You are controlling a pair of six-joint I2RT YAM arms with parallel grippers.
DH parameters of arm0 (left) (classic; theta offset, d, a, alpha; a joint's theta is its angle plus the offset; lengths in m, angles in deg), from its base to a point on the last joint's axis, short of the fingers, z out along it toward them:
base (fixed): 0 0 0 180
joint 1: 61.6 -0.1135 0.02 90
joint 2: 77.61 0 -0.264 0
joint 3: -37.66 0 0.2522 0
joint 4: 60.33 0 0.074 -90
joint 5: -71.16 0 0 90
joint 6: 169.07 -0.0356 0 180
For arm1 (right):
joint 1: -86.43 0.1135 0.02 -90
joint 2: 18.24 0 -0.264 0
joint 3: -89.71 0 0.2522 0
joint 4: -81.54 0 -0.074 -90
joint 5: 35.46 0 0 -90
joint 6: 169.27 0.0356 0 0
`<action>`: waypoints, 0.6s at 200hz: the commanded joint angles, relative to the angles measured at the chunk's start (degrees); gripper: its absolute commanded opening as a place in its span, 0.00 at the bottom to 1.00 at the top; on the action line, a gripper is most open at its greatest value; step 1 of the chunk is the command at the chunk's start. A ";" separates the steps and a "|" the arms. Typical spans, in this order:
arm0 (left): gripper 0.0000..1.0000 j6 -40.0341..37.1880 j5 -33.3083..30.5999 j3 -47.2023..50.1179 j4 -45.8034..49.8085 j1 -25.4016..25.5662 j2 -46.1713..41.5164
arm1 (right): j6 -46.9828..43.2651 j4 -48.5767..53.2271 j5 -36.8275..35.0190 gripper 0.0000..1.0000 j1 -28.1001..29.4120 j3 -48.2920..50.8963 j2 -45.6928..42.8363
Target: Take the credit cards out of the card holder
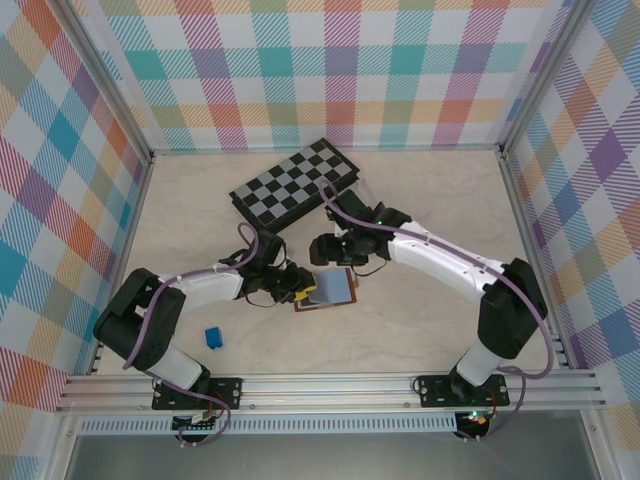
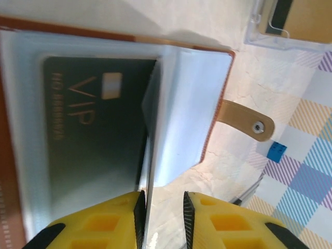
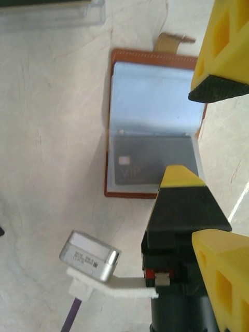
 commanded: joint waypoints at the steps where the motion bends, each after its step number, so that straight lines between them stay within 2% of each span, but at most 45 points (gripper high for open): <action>1: 0.31 2.55 0.92 -2.69 -4.02 2.15 1.01 | 2.40 -1.55 -1.85 0.69 -1.18 3.41 -3.23; 37: 0.39 3.12 -0.58 -7.27 -4.95 4.68 5.21 | 3.45 -1.32 -1.50 0.70 -3.33 5.26 -5.00; 66: 0.40 3.72 -0.46 -9.28 -4.69 4.89 7.86 | 3.66 -0.97 -1.30 0.70 -3.62 5.28 -4.82; 102: 0.40 2.31 -4.38 -9.45 1.14 4.23 4.93 | 2.28 -0.29 -0.93 0.69 -3.75 5.18 -4.46; 120: 0.38 1.48 -8.09 -8.67 5.99 3.24 2.15 | 0.58 -0.25 0.81 0.64 -3.71 4.74 -3.16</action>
